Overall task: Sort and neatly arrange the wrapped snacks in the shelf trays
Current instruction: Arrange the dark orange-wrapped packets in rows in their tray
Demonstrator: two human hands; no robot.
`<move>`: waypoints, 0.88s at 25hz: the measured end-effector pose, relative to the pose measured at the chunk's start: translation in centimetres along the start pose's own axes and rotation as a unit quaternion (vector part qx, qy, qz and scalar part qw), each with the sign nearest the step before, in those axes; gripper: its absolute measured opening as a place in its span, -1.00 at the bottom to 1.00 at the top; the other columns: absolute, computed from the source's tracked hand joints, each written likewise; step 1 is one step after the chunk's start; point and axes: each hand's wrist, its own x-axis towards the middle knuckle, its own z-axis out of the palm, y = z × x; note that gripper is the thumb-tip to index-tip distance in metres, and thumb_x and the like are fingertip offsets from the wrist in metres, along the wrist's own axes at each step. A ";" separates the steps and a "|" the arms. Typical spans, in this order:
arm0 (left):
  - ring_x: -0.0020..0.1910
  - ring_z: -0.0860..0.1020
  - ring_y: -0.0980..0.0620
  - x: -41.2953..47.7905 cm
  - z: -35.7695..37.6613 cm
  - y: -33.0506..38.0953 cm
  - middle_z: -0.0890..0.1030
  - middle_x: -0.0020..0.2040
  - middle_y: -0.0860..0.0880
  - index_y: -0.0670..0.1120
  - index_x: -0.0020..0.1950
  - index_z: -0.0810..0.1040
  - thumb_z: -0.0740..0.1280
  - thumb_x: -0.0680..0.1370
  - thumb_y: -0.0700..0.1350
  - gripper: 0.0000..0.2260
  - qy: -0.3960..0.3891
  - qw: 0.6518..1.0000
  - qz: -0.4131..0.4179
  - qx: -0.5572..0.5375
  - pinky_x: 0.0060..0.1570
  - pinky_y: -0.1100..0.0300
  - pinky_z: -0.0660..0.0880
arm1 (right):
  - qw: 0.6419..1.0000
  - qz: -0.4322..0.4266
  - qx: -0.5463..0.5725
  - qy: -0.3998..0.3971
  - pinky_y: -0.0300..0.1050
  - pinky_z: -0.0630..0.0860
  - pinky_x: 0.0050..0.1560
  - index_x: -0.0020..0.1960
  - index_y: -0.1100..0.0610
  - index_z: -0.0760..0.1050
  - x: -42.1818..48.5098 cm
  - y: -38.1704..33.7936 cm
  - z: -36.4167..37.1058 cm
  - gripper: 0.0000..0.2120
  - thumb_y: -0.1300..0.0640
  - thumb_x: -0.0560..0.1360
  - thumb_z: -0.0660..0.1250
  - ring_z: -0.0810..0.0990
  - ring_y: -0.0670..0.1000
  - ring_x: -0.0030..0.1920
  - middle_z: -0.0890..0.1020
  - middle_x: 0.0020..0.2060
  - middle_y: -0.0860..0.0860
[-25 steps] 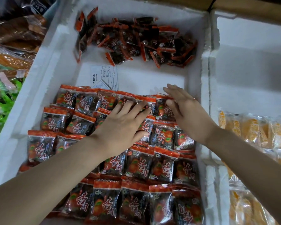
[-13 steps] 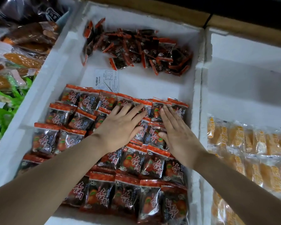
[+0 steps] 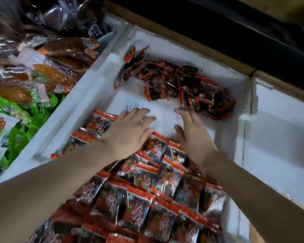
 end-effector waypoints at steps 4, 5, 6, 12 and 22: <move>0.50 0.03 -0.10 4.0 0.4 -3.8 0.08 0.55 -0.06 0.01 0.52 0.17 -0.09 0.65 0.12 -0.54 -0.065 0.994 -0.087 -0.020 0.43 -0.03 0.06 | 0.995 0.033 -0.088 -0.032 -0.09 0.01 0.38 0.52 0.15 -0.05 7.4 -1.2 2.5 -0.44 0.14 0.61 0.11 0.09 0.09 0.47 0.10 0.48 0.10; 0.51 0.02 -0.11 4.5 0.4 -4.5 0.07 0.55 -0.07 0.01 0.52 0.18 -0.10 0.65 0.14 -0.53 -0.080 0.990 -0.103 -0.046 0.44 -0.05 0.05 | 0.995 0.029 -0.092 -0.033 -0.09 0.02 0.41 0.52 0.16 -0.07 9.3 -1.4 3.1 -0.41 0.13 0.60 0.13 0.07 0.09 0.48 0.08 0.49 0.11; 0.51 0.00 -0.12 4.8 0.4 -5.0 0.07 0.55 -0.07 0.01 0.52 0.20 -0.11 0.64 0.15 -0.51 -0.098 0.986 -0.116 -0.067 0.45 -0.07 0.04 | 0.995 0.033 -0.089 -0.034 -0.08 0.01 0.43 0.52 0.18 -0.07 11.1 -1.7 3.4 -0.40 0.13 0.59 0.14 0.05 0.10 0.49 0.07 0.50 0.13; 0.53 -0.09 -0.15 4.5 1.8 -5.7 -0.03 0.57 -0.07 -0.01 0.54 0.12 -0.11 0.64 0.16 -0.49 -0.112 0.984 -0.121 -0.062 0.47 -0.12 -0.03 | 0.979 0.042 -0.197 0.010 0.08 -0.11 0.49 0.53 0.19 -0.10 17.7 -0.6 3.3 -0.24 -0.02 0.51 0.24 -0.05 0.18 0.51 0.00 0.52 0.12; 0.48 0.08 -0.17 4.0 1.8 -5.7 0.16 0.50 -0.14 -0.07 0.49 0.20 -0.04 0.65 0.11 -0.54 -0.085 0.989 -0.114 -0.041 0.42 -0.09 0.11 | 0.982 0.026 -0.165 -0.084 0.08 0.21 0.40 0.47 0.03 0.19 17.1 -0.9 2.3 -0.29 -0.22 0.43 0.30 0.23 0.24 0.40 0.30 0.43 0.09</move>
